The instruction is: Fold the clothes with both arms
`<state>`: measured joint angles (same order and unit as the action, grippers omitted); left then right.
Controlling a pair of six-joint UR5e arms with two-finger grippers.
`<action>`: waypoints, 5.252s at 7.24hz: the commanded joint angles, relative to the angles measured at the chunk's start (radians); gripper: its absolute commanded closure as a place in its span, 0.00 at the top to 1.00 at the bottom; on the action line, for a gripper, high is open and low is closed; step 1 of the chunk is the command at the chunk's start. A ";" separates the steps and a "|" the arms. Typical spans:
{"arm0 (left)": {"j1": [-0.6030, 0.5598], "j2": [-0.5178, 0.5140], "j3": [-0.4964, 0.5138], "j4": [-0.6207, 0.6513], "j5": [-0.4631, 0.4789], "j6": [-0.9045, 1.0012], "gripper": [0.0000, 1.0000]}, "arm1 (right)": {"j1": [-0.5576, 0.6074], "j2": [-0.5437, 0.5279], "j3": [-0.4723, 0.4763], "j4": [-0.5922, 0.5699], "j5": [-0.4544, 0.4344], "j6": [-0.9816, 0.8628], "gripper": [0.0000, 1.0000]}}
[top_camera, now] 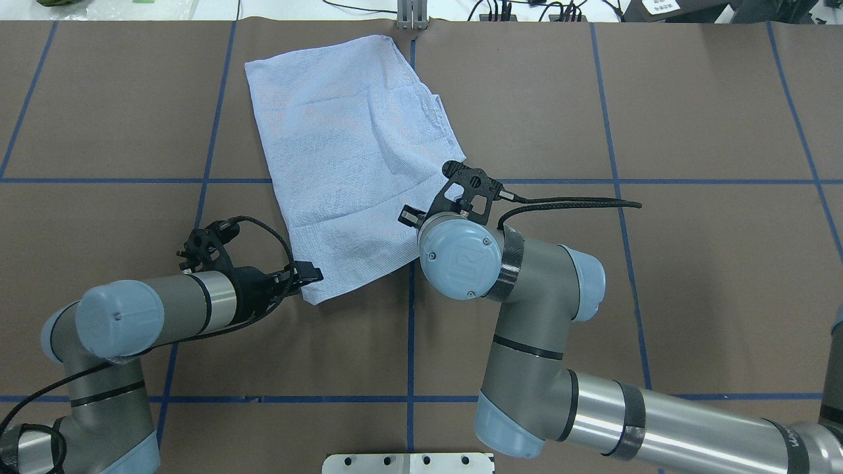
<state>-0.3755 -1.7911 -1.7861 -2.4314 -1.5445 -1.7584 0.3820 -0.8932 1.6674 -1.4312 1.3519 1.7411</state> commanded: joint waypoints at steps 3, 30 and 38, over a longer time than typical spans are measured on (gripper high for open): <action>0.027 -0.017 0.044 0.000 0.024 0.000 0.65 | 0.000 0.000 0.003 0.000 0.000 0.000 0.00; -0.207 -0.378 0.162 0.382 -0.008 0.277 0.00 | 0.067 0.041 -0.071 -0.056 -0.063 -0.143 0.00; -0.266 -0.473 0.412 0.250 -0.012 0.449 0.93 | 0.187 0.089 -0.222 0.023 0.088 -0.291 0.88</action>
<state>-0.6302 -2.2624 -1.3769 -2.1810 -1.5534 -1.3796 0.5489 -0.8147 1.4582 -1.4075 1.3971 1.4651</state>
